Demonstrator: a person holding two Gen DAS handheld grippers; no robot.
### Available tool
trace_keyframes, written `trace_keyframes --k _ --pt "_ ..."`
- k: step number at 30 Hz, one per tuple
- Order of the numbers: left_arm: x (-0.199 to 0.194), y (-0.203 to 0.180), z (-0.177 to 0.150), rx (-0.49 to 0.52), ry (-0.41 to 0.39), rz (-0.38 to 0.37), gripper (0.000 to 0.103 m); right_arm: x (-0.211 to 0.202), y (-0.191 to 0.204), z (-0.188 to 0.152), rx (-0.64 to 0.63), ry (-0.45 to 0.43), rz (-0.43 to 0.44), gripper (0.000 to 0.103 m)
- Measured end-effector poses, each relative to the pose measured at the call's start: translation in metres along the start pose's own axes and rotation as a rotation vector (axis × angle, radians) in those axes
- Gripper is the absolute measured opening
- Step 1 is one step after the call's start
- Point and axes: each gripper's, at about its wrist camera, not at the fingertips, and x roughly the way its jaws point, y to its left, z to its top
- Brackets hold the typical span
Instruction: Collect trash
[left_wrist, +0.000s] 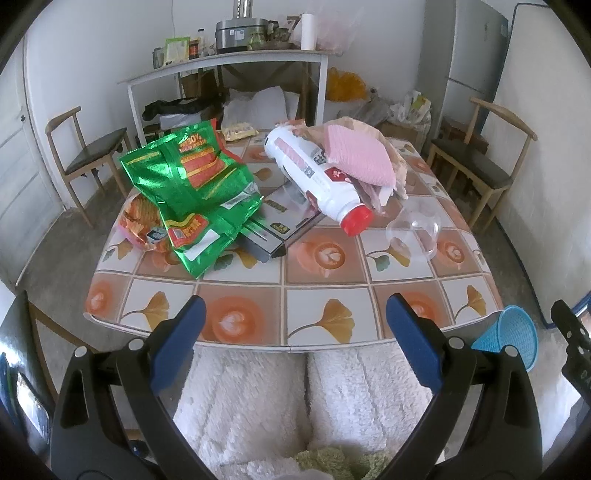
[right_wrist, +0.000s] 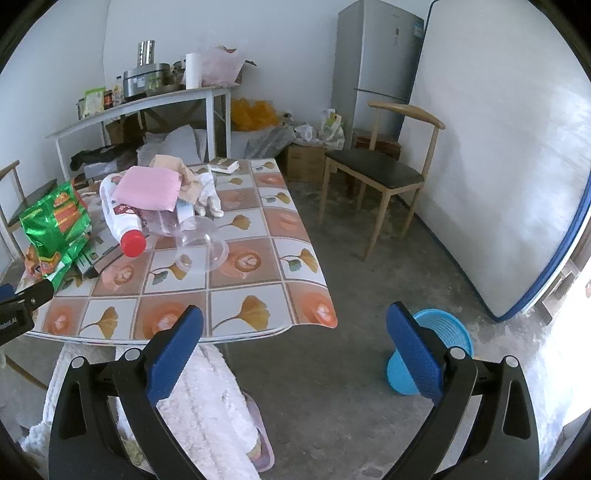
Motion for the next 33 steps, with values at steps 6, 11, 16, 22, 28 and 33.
trace_keyframes --k 6,11,16,22,28,33 --pt "-0.004 0.014 -0.003 -0.004 0.000 0.017 0.094 -0.002 0.002 0.005 0.002 -0.060 0.033 0.097" --pt "-0.003 0.026 -0.004 -0.020 0.045 -0.055 0.094 -0.005 0.008 0.015 -0.015 -0.147 0.098 0.097" --pt "-0.005 0.038 -0.001 -0.064 -0.025 -0.167 0.094 0.006 0.022 0.031 -0.023 -0.178 0.177 0.097" --pt "-0.006 0.028 0.031 0.026 -0.168 -0.281 0.094 0.038 0.037 0.058 -0.006 -0.128 0.274 0.097" --pt "0.022 0.011 0.084 0.066 -0.201 -0.392 0.094 0.098 0.044 0.072 0.008 0.006 0.369 0.097" --pt "0.078 0.003 0.129 0.008 -0.146 -0.463 0.078 0.146 0.058 0.076 -0.012 0.102 0.426 0.096"
